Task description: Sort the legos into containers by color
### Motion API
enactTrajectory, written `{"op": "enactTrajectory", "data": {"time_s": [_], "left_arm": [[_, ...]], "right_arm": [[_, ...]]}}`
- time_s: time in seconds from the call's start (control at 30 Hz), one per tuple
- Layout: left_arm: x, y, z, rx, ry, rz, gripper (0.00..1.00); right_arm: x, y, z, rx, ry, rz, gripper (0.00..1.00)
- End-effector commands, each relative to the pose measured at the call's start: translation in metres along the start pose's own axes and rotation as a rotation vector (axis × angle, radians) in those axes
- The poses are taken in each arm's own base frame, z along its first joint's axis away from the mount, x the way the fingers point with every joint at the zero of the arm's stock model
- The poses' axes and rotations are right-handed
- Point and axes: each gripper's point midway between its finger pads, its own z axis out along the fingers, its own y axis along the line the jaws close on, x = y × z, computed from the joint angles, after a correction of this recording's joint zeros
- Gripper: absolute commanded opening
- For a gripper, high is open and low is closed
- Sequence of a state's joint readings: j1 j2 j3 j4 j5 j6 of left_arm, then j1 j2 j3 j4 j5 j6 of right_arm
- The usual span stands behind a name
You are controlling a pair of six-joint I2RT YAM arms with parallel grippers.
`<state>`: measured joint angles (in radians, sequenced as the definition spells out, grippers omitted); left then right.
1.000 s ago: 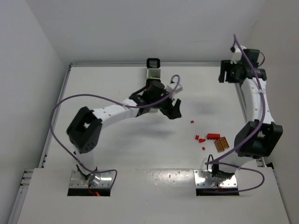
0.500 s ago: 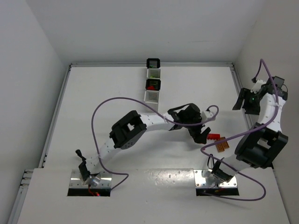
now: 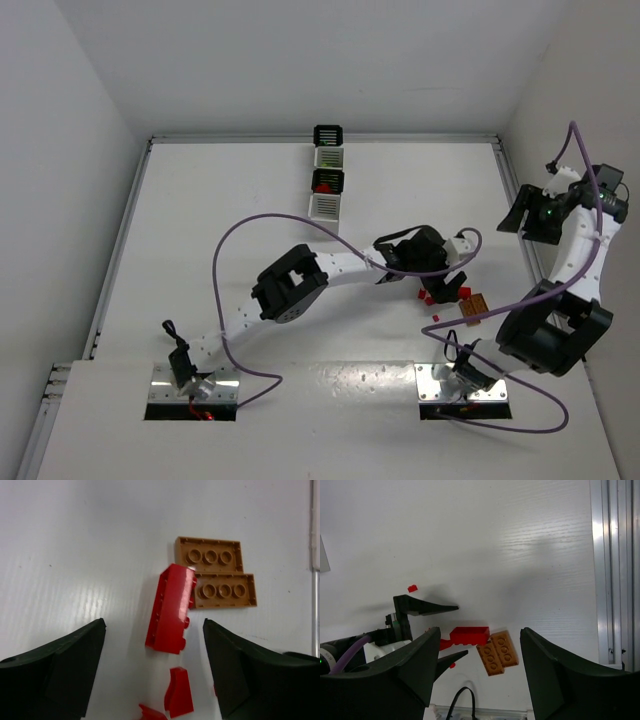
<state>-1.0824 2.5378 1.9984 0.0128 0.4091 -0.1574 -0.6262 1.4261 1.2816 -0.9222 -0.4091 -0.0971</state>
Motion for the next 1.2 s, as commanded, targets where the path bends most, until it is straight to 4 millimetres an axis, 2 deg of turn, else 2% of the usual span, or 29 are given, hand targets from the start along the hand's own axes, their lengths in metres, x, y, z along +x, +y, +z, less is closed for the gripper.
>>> {"op": "enactTrajectory", "data": {"time_s": [0.0, 0.07, 0.1, 0.17, 0.2, 0.23, 0.27, 0.3, 0.37, 0.4, 0.43, 0.47, 0.5, 0.53, 0.57, 0.6, 0.63, 0.7, 0.73, 0.77, 0.8, 0.83, 0.9, 0.93, 1.0, 1.03, 1.1, 1.13, 1.17], "left_arm": [[0.013, 0.011, 0.011, -0.035, 0.028, 0.004, 0.83], [0.026, 0.014, 0.016, -0.036, 0.049, -0.005, 0.75], [0.027, 0.014, 0.016, -0.036, 0.049, -0.005, 0.66], [0.027, 0.013, 0.016, -0.027, 0.049, -0.005, 0.56], [0.034, 0.012, 0.014, -0.028, 0.066, -0.012, 0.47], [0.041, 0.013, 0.014, -0.029, 0.079, -0.018, 0.42], [0.039, 0.011, 0.01, -0.029, 0.079, -0.007, 0.37], [0.05, 0.011, 0.007, -0.03, 0.103, -0.008, 0.32], [0.041, 0.01, -0.001, -0.044, 0.084, 0.0, 0.23], [0.056, 0.013, -0.007, -0.072, 0.107, -0.017, 0.18], [0.055, 0.01, -0.012, -0.072, 0.098, -0.028, 0.1], [0.032, 0.013, -0.028, -0.096, 0.051, -0.035, 0.09], [0.021, 0.016, -0.036, -0.114, 0.01, -0.059, 0.09], [0.034, 0.026, -0.049, -0.156, 0.03, -0.076, 0.07], [0.029, 0.025, -0.059, -0.173, 0.023, -0.074, 0.07], [-0.005, 0.023, -0.081, -0.19, -0.044, -0.032, 0.07], [-0.005, 0.027, -0.095, -0.22, -0.043, -0.025, 0.07], [-0.036, 0.028, -0.12, -0.253, -0.096, 0.01, 0.07], [-0.058, 0.031, -0.146, -0.283, -0.109, 0.023, 0.07], [-0.068, 0.035, -0.161, -0.306, -0.12, 0.03, 0.07], [-0.084, 0.043, -0.189, -0.354, -0.138, 0.062, 0.07], [-0.076, 0.05, -0.193, -0.367, -0.104, 0.076, 0.07], [-0.091, 0.069, -0.233, -0.489, -0.111, 0.101, 0.07], [-0.085, 0.091, -0.256, -0.54, -0.089, 0.076, 0.07], [-0.097, 0.113, -0.298, -0.628, -0.117, 0.062, 0.07], [-0.093, 0.139, -0.327, -0.692, -0.118, 0.025, 0.07], [-0.088, 0.163, -0.359, -0.756, -0.109, -0.019, 0.07], [-0.085, 0.184, -0.384, -0.811, -0.111, -0.053, 0.07], [-0.087, 0.196, -0.394, -0.834, -0.106, -0.059, 0.07]], "right_arm": [[-0.003, 0.008, 0.001, -0.052, -0.008, -0.002, 0.65], [-0.002, 0.003, 0.003, -0.05, 0.0, 0.002, 0.64], [-0.002, 0.003, 0.003, -0.05, 0.0, 0.002, 0.64], [-0.003, 0.003, 0.006, -0.058, -0.01, -0.002, 0.62], [-0.006, 0.003, 0.006, -0.056, -0.021, -0.008, 0.62], [-0.005, 0.004, 0.008, -0.066, -0.024, -0.008, 0.62], [-0.005, 0.006, 0.008, -0.08, -0.027, -0.008, 0.61], [-0.004, 0.006, 0.013, -0.09, -0.021, -0.004, 0.61], [-0.004, 0.009, 0.017, -0.12, -0.025, -0.001, 0.61], [0.0, 0.01, 0.021, -0.136, -0.011, 0.008, 0.6], [0.0, 0.014, 0.023, -0.169, -0.012, -0.009, 0.6], [0.001, 0.016, 0.025, -0.186, -0.016, -0.018, 0.59], [0.002, 0.017, 0.027, -0.203, -0.013, -0.025, 0.59], [0.008, 0.021, 0.031, -0.235, -0.008, -0.027, 0.59], [0.008, 0.025, 0.035, -0.253, -0.015, -0.063, 0.57], [0.01, 0.024, 0.038, -0.253, -0.017, -0.072, 0.57], [0.02, 0.029, 0.045, -0.285, 0.005, -0.064, 0.57], [0.026, 0.032, 0.051, -0.32, 0.008, -0.093, 0.56], [0.03, 0.034, 0.053, -0.344, 0.015, -0.093, 0.56], [0.029, 0.035, 0.053, -0.353, 0.01, -0.106, 0.56], [0.037, 0.036, 0.056, -0.38, 0.035, -0.119, 0.55], [0.039, 0.038, 0.055, -0.394, 0.039, -0.139, 0.55], [0.049, 0.042, 0.056, -0.427, 0.067, -0.188, 0.55], [0.056, 0.044, 0.059, -0.442, 0.091, -0.197, 0.55], [0.061, 0.044, 0.059, -0.451, 0.098, -0.223, 0.54], [0.066, 0.048, 0.061, -0.46, 0.112, -0.224, 0.54], [0.069, 0.052, 0.06, -0.464, 0.105, -0.25, 0.54], [0.069, 0.051, 0.059, -0.454, 0.1, -0.266, 0.54], [0.072, 0.054, 0.058, -0.452, 0.108, -0.278, 0.54]]}}
